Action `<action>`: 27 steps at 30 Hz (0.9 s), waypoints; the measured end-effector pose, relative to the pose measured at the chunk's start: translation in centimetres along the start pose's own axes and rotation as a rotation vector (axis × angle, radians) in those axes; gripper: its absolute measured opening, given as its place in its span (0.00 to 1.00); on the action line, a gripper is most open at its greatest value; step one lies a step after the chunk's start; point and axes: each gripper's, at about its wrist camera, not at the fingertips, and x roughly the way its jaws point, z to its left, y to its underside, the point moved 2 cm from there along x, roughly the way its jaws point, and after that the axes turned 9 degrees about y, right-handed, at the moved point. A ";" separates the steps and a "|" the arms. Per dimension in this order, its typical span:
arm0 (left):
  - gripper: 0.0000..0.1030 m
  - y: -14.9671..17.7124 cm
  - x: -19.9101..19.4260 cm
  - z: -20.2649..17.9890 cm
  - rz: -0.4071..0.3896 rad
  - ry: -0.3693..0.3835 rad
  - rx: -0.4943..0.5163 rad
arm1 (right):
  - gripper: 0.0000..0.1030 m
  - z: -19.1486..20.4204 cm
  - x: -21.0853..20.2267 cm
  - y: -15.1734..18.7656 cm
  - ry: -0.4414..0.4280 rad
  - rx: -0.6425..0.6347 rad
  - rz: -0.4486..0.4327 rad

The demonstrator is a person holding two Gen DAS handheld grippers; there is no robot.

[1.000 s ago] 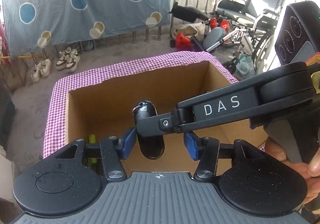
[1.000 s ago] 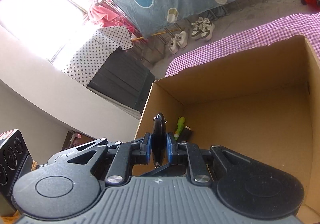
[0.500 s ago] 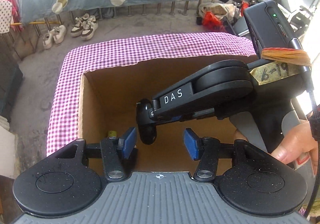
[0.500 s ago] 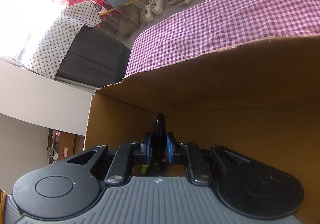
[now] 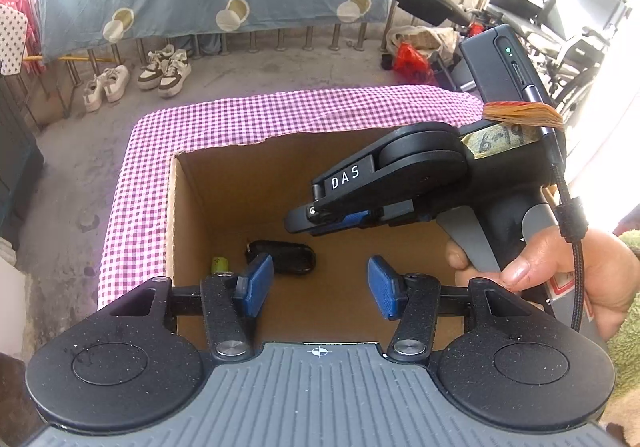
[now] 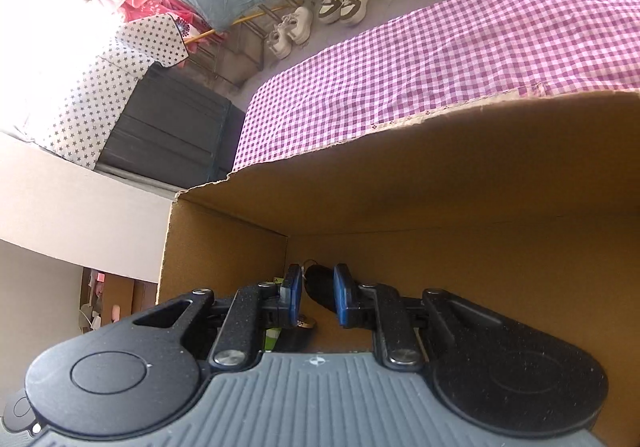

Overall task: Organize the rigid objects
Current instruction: 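Carry the black oval case into the box and open the right gripper, then lower the right gripper onto the black tape roll and close it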

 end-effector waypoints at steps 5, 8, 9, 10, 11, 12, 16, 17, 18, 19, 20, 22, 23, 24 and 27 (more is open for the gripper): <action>0.52 1.5 -3.7 -1.5 -0.068 0.033 0.031 | 0.18 -0.6 -7.2 2.5 -0.045 -0.021 -0.121; 0.53 3.4 -6.1 -3.2 -0.111 0.048 0.076 | 0.18 -1.1 -11.9 5.5 -0.060 -0.046 -0.199; 0.54 4.1 -6.6 -3.7 -0.124 0.053 0.090 | 0.19 -1.5 -13.5 6.7 -0.064 -0.053 -0.225; 0.55 4.9 -7.2 -4.1 -0.136 0.057 0.103 | 0.19 -1.9 -15.3 8.4 -0.063 -0.060 -0.256; 0.56 5.6 -7.7 -4.4 -0.145 0.063 0.113 | 0.19 -2.2 -16.3 9.5 -0.061 -0.065 -0.271; 0.57 6.5 -8.1 -4.7 -0.151 0.072 0.119 | 0.19 -2.5 -17.7 11.0 -0.057 -0.073 -0.293; 0.58 9.8 -8.8 -5.4 -0.147 0.106 0.113 | 0.22 -3.7 -21.5 16.4 -0.047 -0.092 -0.355; 0.58 10.7 -8.9 -5.4 -0.140 0.109 0.111 | 0.27 -3.8 -22.1 17.7 -0.043 -0.096 -0.370; 0.59 11.7 -8.9 -5.5 -0.135 0.111 0.113 | 0.30 -3.8 -22.5 19.0 -0.036 -0.101 -0.385; 0.59 12.6 -8.9 -5.5 -0.132 0.111 0.119 | 0.33 -3.7 -22.8 20.2 -0.027 -0.107 -0.398; 0.60 13.2 -8.9 -5.5 -0.129 0.108 0.123 | 0.34 -3.8 -22.9 21.5 -0.020 -0.114 -0.409; 0.60 15.2 -8.5 -5.5 -0.102 0.092 0.126 | 0.34 -3.7 -22.5 23.7 0.003 -0.126 -0.413; 0.60 16.0 -8.3 -5.6 -0.089 0.084 0.135 | 0.35 -3.7 -22.2 24.4 0.015 -0.126 -0.412; 0.60 16.7 -8.0 -5.7 -0.081 0.075 0.143 | 0.35 -3.5 -21.5 25.1 0.033 -0.128 -0.407; 0.60 18.4 -6.8 -6.1 -0.049 0.087 0.165 | 0.35 -3.3 -18.9 26.5 0.088 -0.140 -0.377</action>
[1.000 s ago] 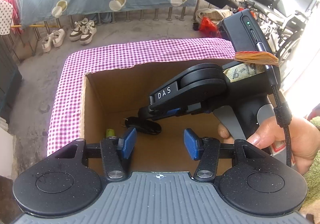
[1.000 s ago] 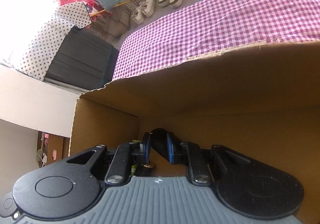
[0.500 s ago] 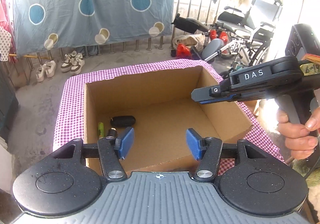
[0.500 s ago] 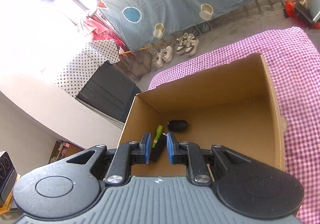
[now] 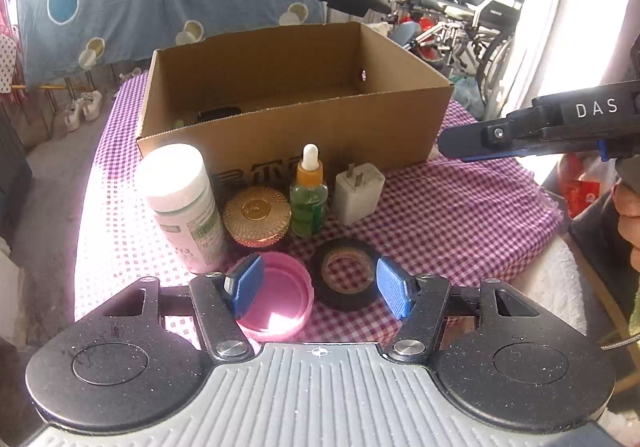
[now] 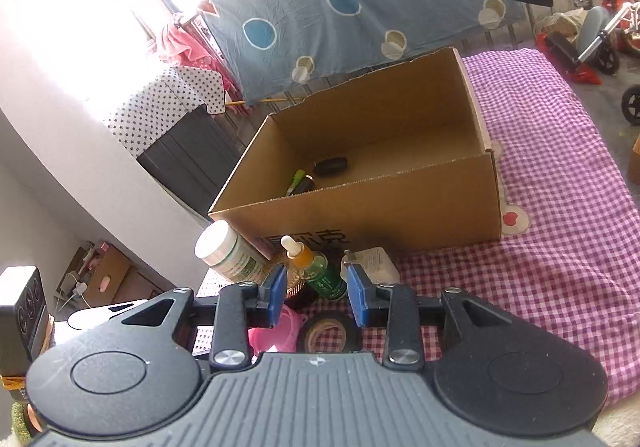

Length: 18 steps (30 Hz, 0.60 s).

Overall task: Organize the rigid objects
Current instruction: 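Lower the right gripper onto the black tape roll and close it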

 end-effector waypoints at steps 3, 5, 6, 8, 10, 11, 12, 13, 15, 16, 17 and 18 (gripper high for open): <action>0.60 1.1 1.1 -0.9 0.011 0.045 0.046 | 0.35 0.6 2.3 2.3 0.067 -0.045 0.044; 0.60 1.5 2.0 -1.6 0.026 0.059 0.072 | 0.34 1.2 3.5 3.5 0.117 -0.098 0.058; 0.60 1.8 2.5 -1.9 0.032 0.064 0.086 | 0.34 1.4 4.0 3.7 0.127 -0.116 0.061; 0.59 2.3 3.5 -2.4 0.049 0.066 0.103 | 0.33 1.7 5.1 4.5 0.145 -0.158 0.083; 0.56 2.5 4.4 -2.5 0.075 0.062 0.110 | 0.30 2.0 6.4 5.0 0.147 -0.186 0.112; 0.55 2.7 4.9 -2.5 0.085 0.057 0.110 | 0.27 2.2 7.0 5.3 0.147 -0.199 0.134; 0.54 2.8 5.2 -2.5 0.090 0.048 0.107 | 0.26 2.2 7.6 5.3 0.153 -0.213 0.144; 0.53 3.1 5.3 -2.4 0.096 0.038 0.107 | 0.24 2.4 8.0 5.5 0.159 -0.227 0.159; 0.53 3.4 5.6 -2.4 0.106 0.017 0.109 | 0.22 2.6 8.3 5.8 0.167 -0.258 0.165; 0.52 3.5 5.8 -2.4 0.111 0.001 0.114 | 0.22 2.8 8.4 5.9 0.166 -0.269 0.169; 0.52 3.6 5.9 -2.3 0.116 -0.014 0.120 | 0.21 2.9 8.6 5.9 0.166 -0.280 0.173; 0.52 3.6 6.0 -2.2 0.121 -0.025 0.123 | 0.21 3.0 8.7 6.0 0.167 -0.288 0.176</action>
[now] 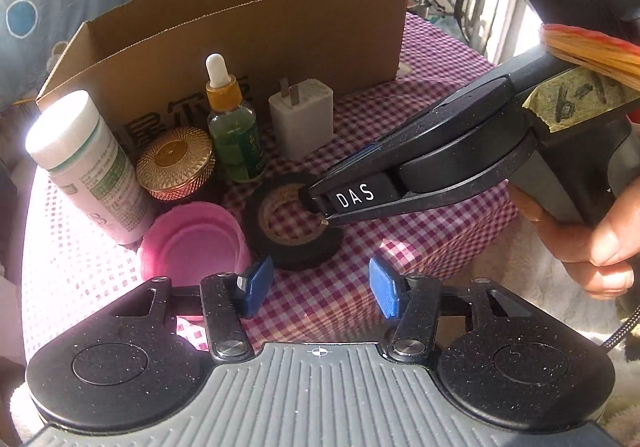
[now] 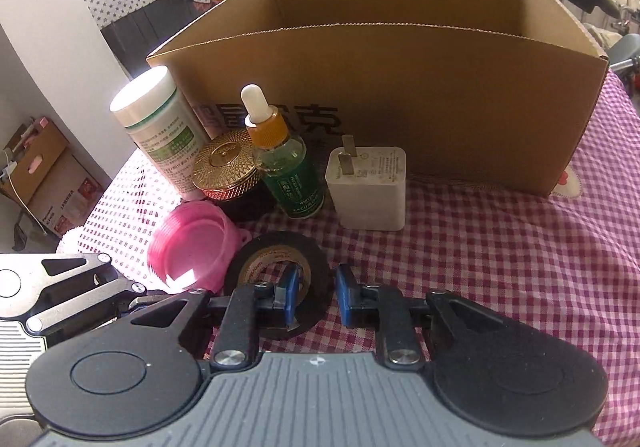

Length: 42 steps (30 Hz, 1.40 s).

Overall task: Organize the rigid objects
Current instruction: 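Lower the right gripper onto the black tape roll and close it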

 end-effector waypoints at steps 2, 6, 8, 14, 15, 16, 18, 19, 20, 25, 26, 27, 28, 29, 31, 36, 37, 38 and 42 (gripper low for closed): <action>0.52 0.0 0.4 0.1 0.013 -0.011 -0.006 | 0.21 0.2 0.1 0.0 -0.001 -0.013 0.004; 0.51 -0.3 0.7 0.0 0.020 -0.015 -0.014 | 0.20 0.4 0.1 0.1 0.007 -0.043 -0.005; 0.51 -0.6 1.1 -0.2 0.018 -0.009 -0.011 | 0.20 0.0 -0.1 0.1 0.013 -0.038 -0.006; 0.56 -1.3 2.0 -1.5 0.015 0.016 0.030 | 0.20 -2.4 -1.0 1.0 0.037 0.030 -0.001; 0.57 -1.4 2.3 -1.8 0.013 0.020 0.040 | 0.19 -3.0 -1.2 1.3 0.045 0.046 -0.002; 0.58 -1.5 2.4 -2.0 0.011 0.020 0.047 | 0.19 -3.6 -1.5 1.6 0.053 0.063 -0.004; 0.60 -1.8 2.7 -2.6 0.006 0.022 0.071 | 0.19 -4.5 -1.9 2.1 0.063 0.094 -0.007; 0.60 -1.9 3.0 -2.8 0.006 0.029 0.080 | 0.19 -5.0 -2.1 2.3 0.068 0.113 -0.008; 0.60 -2.1 3.1 -3.1 0.005 0.037 0.086 | 0.19 -5.3 -2.3 2.4 0.073 0.123 -0.010; 0.61 -2.7 3.8 -4.1 0.001 0.055 0.120 | 0.19 -6.7 -2.8 2.9 0.065 0.172 -0.015; 0.61 -2.9 4.0 -4.4 0.002 0.060 0.126 | 0.19 -6.9 -2.9 2.8 0.058 0.183 -0.015; 0.62 -3.0 4.1 -4.5 0.002 0.062 0.126 | 0.19 -7.0 -2.9 2.8 0.054 0.189 -0.014; 0.62 -3.2 4.4 -4.6 0.002 0.062 0.124 | 0.19 -7.0 -2.7 2.9 0.047 0.193 -0.013; 0.63 -3.3 4.5 -4.6 0.001 0.062 0.122 | 0.19 -7.1 -2.7 2.9 0.044 0.196 -0.014; 0.63 -3.5 4.8 -4.5 0.000 0.065 0.110 | 0.19 -7.1 -2.7 3.0 0.039 0.198 -0.016; 0.63 -3.8 5.2 -3.9 -0.013 0.086 0.068 | 0.19 -7.0 -2.6 3.0 0.034 0.199 -0.019; 0.63 -3.7 5.2 -3.8 -0.017 0.089 0.065 | 0.19 -6.8 -2.6 2.9 0.040 0.195 -0.019; 0.63 -3.7 5.2 -3.7 -0.021 0.094 0.059 | 0.20 -6.7 -2.5 2.9 0.045 0.190 -0.018; 0.63 -3.5 5.0 -3.7 -0.030 0.101 0.055 | 0.19 -6.4 -2.6 2.9 0.067 0.191 -0.024</action>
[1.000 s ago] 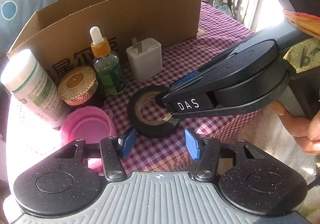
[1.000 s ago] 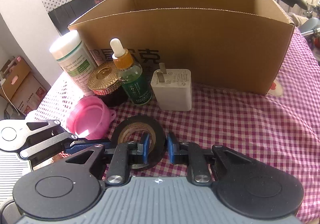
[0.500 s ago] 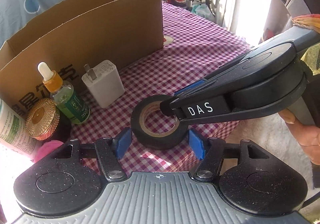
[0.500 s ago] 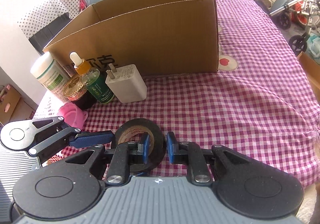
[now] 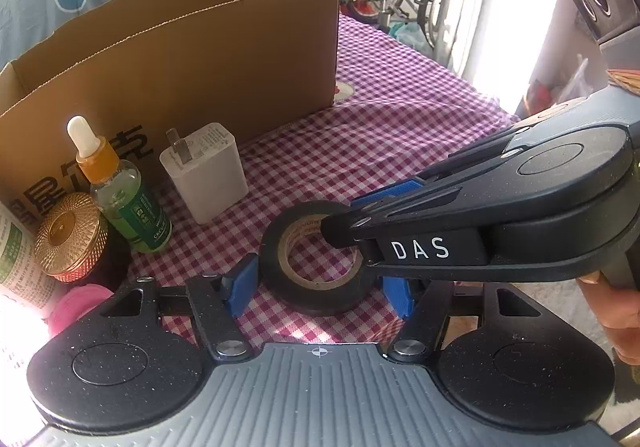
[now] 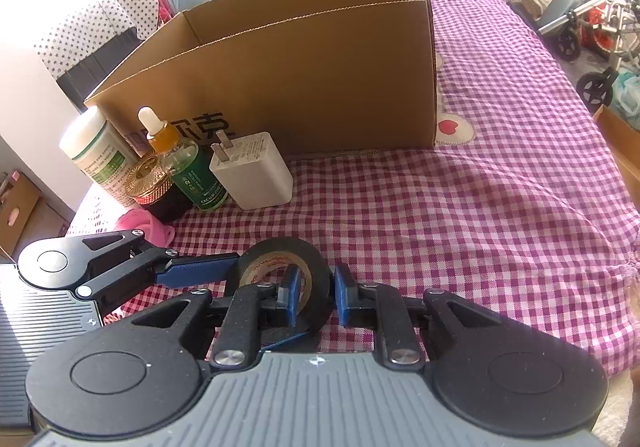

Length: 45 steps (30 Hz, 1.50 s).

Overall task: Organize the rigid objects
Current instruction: 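Lower the right gripper onto the black tape roll and close it, then carry the tape roll into the box and open the right gripper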

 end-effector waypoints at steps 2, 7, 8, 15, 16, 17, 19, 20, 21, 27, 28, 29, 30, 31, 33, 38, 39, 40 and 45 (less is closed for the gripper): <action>0.63 0.0 -0.4 0.0 -0.009 0.004 -0.002 | 0.18 -0.1 -0.2 0.0 -0.003 0.015 -0.003; 0.63 -0.6 -2.0 -0.1 -0.057 0.003 -0.009 | 0.18 0.4 -2.0 -0.4 0.006 0.010 -0.058; 0.63 -0.7 -2.7 -0.2 -0.076 -0.003 -0.004 | 0.18 0.6 -2.4 -0.5 0.009 0.005 -0.070; 0.63 -2.7 -7.8 -0.8 -0.226 -0.058 0.043 | 0.18 2.9 -7.8 -2.7 0.025 -0.055 -0.241; 0.63 -3.2 -8.7 -0.8 -0.254 -0.072 0.050 | 0.18 3.2 -8.6 -3.2 0.025 -0.065 -0.267; 0.63 -3.7 -9.6 -0.7 -0.281 -0.089 0.059 | 0.18 3.7 -9.5 -4.0 0.021 -0.082 -0.303; 0.63 -4.8 -11.2 -0.3 -0.323 -0.126 0.074 | 0.18 4.7 -10.9 -5.5 0.009 -0.108 -0.354; 0.63 -5.5 -11.9 -0.1 -0.338 -0.147 0.081 | 0.18 5.1 -11.3 -6.2 0.002 -0.118 -0.371; 0.63 -6.1 -12.5 0.2 -0.351 -0.169 0.088 | 0.18 5.6 -11.8 -7.3 -0.007 -0.136 -0.392; 0.63 -10.6 -14.1 4.4 -0.341 -0.233 0.033 | 0.18 8.2 -11.0 -14.2 -0.092 -0.200 -0.394; 0.63 -11.1 -14.0 5.4 -0.331 -0.226 0.011 | 0.19 8.4 -10.4 -15.4 -0.114 -0.194 -0.372; 0.63 -11.8 -13.8 6.9 -0.306 -0.215 -0.023 | 0.19 8.7 -9.3 -16.9 -0.145 -0.184 -0.329; 0.63 -12.2 -13.5 7.9 -0.287 -0.209 -0.045 | 0.19 8.8 -8.3 -18.0 -0.168 -0.173 -0.292; 0.63 -12.5 -13.0 8.8 -0.264 -0.205 -0.061 | 0.19 8.9 -7.4 -18.9 -0.187 -0.163 -0.255; 0.63 -12.5 -12.0 10.6 -0.196 -0.192 -0.097 | 0.19 9.1 -4.2 -21.1 -0.222 -0.141 -0.150; 0.63 -12.9 -7.8 15.3 0.011 -0.137 -0.196 | 0.19 9.7 3.2 -23.3 -0.242 -0.109 0.072; 0.63 -12.9 -7.0 15.9 0.044 -0.129 -0.209 | 0.19 9.7 4.5 -23.5 -0.244 -0.100 0.109; 0.63 -12.9 -6.2 16.7 0.084 -0.116 -0.222 | 0.19 9.7 5.9 -23.7 -0.246 -0.090 0.151; 0.63 -12.2 -3.7 18.3 0.203 -0.084 -0.257 | 0.19 9.3 10.5 -23.8 -0.265 -0.053 0.295</action>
